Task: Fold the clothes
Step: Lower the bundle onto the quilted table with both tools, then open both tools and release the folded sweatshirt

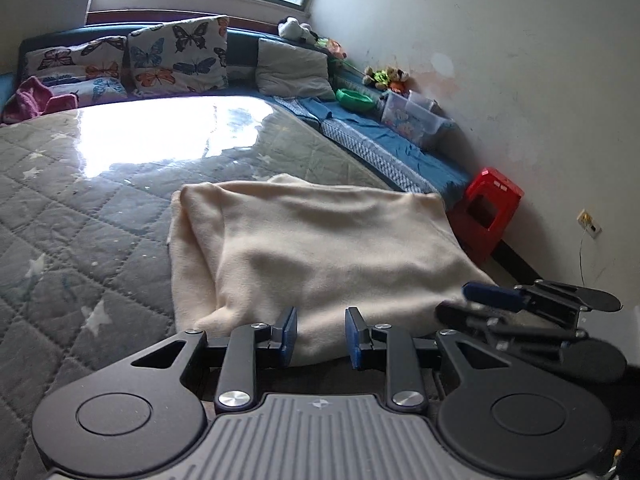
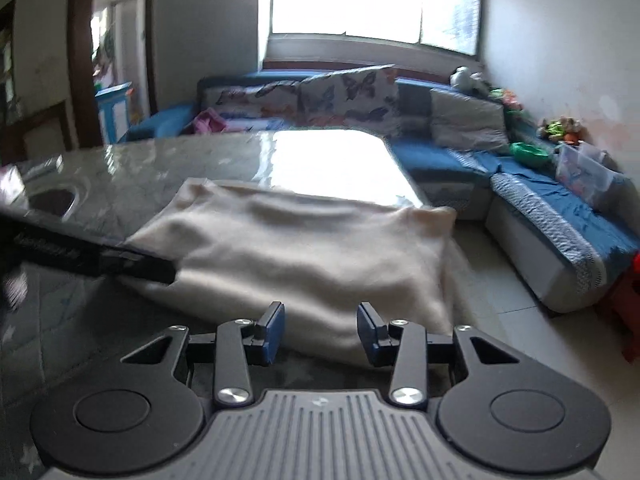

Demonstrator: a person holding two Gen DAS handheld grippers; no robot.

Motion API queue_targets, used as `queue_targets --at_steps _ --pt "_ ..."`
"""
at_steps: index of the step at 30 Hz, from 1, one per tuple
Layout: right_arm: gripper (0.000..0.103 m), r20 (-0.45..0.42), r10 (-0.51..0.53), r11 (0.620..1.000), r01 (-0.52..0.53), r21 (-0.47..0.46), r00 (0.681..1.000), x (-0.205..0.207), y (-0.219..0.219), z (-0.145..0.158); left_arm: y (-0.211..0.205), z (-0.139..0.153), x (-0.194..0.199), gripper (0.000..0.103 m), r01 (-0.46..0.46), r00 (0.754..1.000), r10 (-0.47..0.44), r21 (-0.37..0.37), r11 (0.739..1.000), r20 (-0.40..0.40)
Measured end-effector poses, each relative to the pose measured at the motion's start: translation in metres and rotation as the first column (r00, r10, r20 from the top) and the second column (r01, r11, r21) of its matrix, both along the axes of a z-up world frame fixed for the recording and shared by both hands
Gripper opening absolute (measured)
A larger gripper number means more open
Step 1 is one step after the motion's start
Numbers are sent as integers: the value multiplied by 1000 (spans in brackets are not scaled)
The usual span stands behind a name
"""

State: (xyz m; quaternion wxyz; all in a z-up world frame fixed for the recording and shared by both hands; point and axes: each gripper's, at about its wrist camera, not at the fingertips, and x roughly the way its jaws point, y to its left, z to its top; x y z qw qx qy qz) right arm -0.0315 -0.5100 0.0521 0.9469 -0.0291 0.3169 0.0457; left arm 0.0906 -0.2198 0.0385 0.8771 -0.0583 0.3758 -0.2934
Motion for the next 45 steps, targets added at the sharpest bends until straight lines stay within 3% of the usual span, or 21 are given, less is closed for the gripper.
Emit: queue_targets --at_steps 7,12,18,26,38,45 --pt "41 -37 -77 997 78 30 996 0 -24 -9 12 -5 1 29 -30 999 30 -4 1000 -30" --pt "50 -15 -84 995 85 54 996 -10 -24 -3 16 1 -6 32 -44 998 43 -10 999 -38" --pt "62 -3 -85 994 85 69 996 -21 -15 -2 20 5 -16 43 -65 997 65 0 998 -29" --pt "85 4 -101 992 100 81 995 -37 -7 0 22 10 -33 66 -75 997 75 33 997 13" --pt "103 25 -128 990 126 59 991 -60 9 4 27 9 -62 90 -72 996 68 76 994 60" --pt "103 39 -185 982 182 56 982 -72 12 7 34 10 -74 98 -81 994 75 69 994 81"
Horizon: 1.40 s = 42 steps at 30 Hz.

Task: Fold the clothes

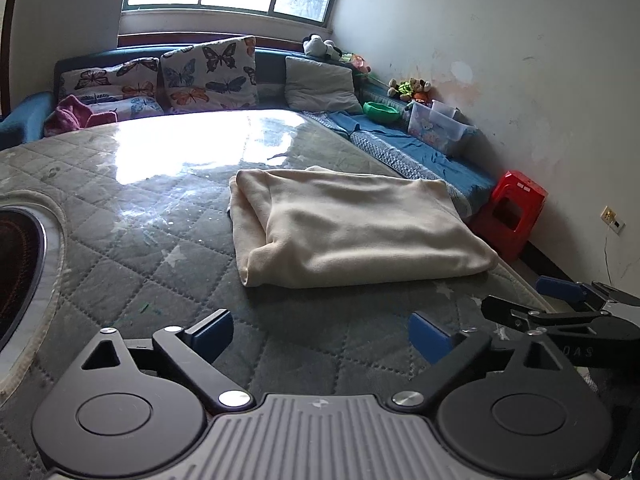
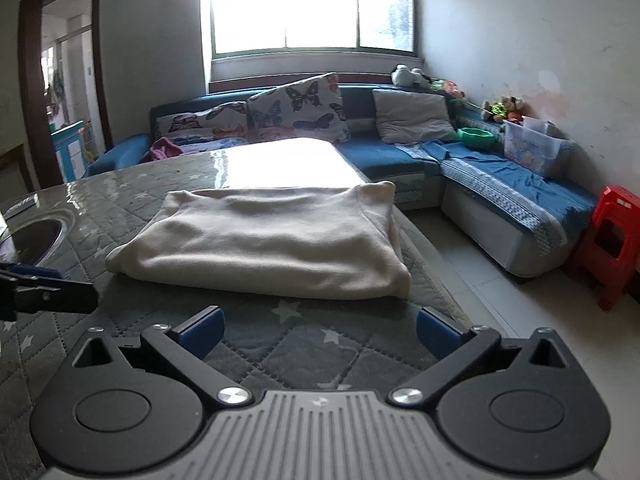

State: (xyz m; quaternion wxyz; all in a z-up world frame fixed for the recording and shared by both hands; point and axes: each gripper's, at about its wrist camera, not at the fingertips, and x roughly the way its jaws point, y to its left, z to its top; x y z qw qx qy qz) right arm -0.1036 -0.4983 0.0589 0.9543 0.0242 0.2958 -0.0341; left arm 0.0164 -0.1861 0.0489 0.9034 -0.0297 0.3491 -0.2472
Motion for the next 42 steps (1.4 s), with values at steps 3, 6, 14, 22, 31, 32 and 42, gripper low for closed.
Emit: queue_targets --at_steps 3,6,14,22,31,32,42 --pt "103 -4 -21 1000 21 -8 1000 -4 1 0 3 0 -4 99 -8 1000 8 1 1000 6" --pt "103 -14 -31 999 31 -13 999 -7 4 -2 5 -2 -9 101 -15 1000 15 2 1000 4" --pt "103 -25 -32 999 32 1 999 -16 12 -7 8 -7 -21 103 -27 1000 27 6 1000 -12" --pt "103 -34 -65 998 65 -8 997 -24 20 -9 10 -7 -32 103 -40 999 40 24 999 9" --pt "103 -40 -93 995 94 27 995 -31 22 -10 14 -6 -41 103 -53 999 53 35 998 6" --pt "103 -40 -94 995 95 28 995 -33 22 -10 13 -6 -42 103 -52 999 52 39 998 6" --pt "103 -35 -94 995 95 31 995 -42 24 -9 14 -2 -52 103 -48 999 47 46 998 21"
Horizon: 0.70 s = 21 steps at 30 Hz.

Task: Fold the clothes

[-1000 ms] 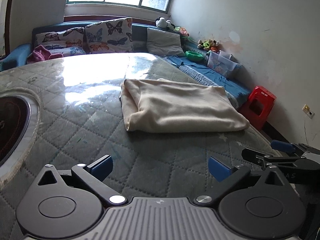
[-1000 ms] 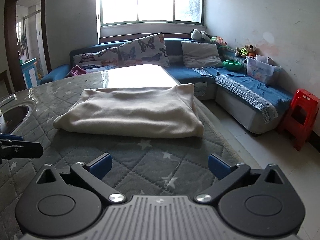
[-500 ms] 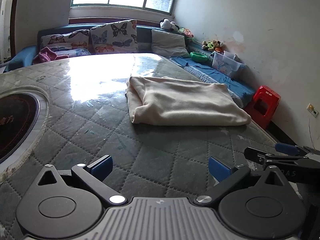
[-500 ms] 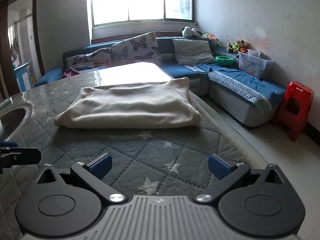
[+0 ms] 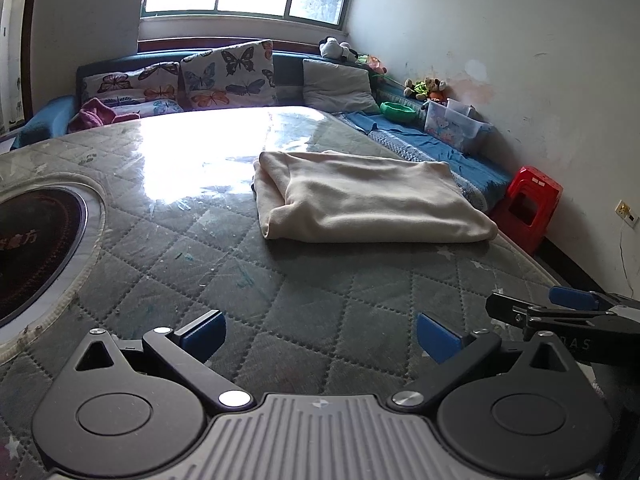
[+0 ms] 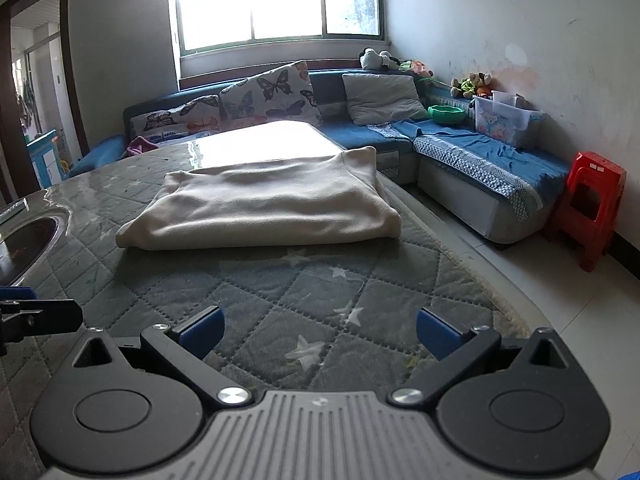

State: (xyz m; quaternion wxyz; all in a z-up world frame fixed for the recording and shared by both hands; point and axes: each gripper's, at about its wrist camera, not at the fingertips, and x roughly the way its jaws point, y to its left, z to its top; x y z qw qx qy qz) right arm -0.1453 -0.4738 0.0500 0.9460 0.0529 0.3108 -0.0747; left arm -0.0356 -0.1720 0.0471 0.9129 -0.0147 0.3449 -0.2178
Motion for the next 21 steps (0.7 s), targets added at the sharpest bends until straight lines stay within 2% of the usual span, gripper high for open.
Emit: queue_targets --at_steps 21 --pt "103 43 10 1000 -9 -2 999 -17 2 7 -11 9 -24 103 45 998 -46 9 999 49"
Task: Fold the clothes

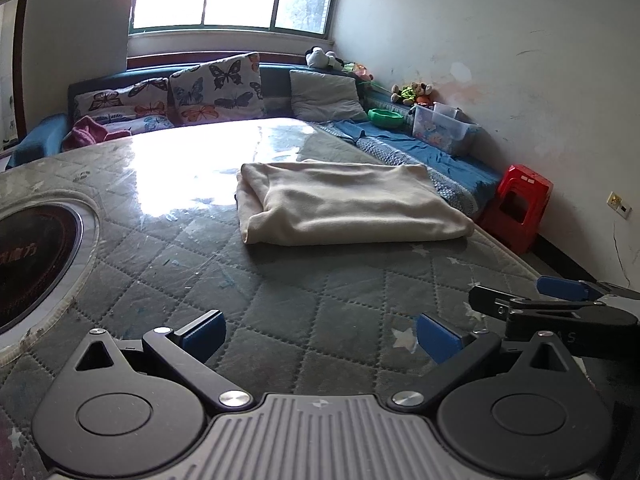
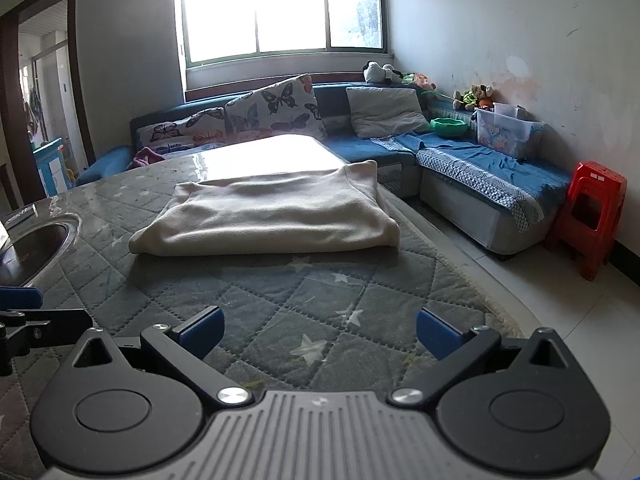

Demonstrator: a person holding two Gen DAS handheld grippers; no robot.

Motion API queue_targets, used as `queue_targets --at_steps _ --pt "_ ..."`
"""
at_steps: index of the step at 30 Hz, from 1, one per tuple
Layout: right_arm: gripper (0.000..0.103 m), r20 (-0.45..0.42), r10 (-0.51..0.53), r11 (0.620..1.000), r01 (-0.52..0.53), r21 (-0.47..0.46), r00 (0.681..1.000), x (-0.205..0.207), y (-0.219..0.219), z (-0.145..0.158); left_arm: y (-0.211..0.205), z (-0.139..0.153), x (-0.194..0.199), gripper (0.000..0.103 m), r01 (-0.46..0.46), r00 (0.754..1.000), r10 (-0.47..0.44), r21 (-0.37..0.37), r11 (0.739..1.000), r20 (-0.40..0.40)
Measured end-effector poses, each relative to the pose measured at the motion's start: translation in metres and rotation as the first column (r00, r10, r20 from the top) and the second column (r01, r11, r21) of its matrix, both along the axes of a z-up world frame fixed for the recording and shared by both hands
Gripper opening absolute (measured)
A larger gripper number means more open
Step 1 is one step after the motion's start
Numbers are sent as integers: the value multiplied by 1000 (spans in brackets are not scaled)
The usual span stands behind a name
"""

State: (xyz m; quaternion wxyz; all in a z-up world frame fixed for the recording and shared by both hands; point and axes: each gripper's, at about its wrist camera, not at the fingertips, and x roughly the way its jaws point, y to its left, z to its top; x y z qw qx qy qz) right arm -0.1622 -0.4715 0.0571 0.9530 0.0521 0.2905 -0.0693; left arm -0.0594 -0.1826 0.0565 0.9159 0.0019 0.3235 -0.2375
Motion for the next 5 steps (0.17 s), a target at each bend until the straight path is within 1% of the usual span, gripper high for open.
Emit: queue_targets --at_steps 5 --pt "103 11 3 1000 -3 5 1000 -4 1 2 -2 2 -5 103 9 1000 -9 2 1000 12"
